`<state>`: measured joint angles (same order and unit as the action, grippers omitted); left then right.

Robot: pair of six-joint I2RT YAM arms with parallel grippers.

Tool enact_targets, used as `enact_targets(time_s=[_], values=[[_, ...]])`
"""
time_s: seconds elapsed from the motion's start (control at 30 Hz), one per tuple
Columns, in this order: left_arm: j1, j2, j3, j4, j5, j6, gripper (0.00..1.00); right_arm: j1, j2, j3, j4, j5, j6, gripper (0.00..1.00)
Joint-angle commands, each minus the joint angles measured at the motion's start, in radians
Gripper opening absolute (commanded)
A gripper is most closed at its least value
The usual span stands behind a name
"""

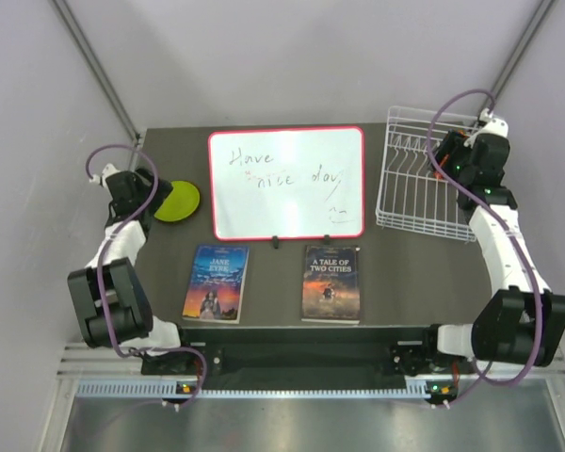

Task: Unload the plates from the dish rack

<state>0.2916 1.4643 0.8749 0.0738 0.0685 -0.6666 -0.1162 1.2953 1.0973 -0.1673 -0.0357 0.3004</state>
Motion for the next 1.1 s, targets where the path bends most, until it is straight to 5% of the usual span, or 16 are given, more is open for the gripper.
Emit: enact_targets(time_s=[0.0, 0.7, 0.8, 1.07], values=[[-0.029, -0.106, 0.071, -0.051, 0.059, 0.002, 0.86, -0.026, 0.096, 0.107, 0.011, 0.101, -0.056, 0.65], [-0.351, -0.124, 0.111, 0.138, 0.412, 0.041, 0.82, -0.106, 0.508, 0.43, -0.047, 0.175, -0.133, 0.6], [-0.39, -0.105, 0.124, 0.155, 0.435, 0.045, 0.82, -0.114, 0.556, 0.463, -0.054, 0.149, -0.136, 0.47], [-0.473, -0.07, 0.151, 0.155, 0.453, 0.064, 0.81, -0.117, 0.651, 0.536, -0.09, 0.132, -0.135, 0.37]])
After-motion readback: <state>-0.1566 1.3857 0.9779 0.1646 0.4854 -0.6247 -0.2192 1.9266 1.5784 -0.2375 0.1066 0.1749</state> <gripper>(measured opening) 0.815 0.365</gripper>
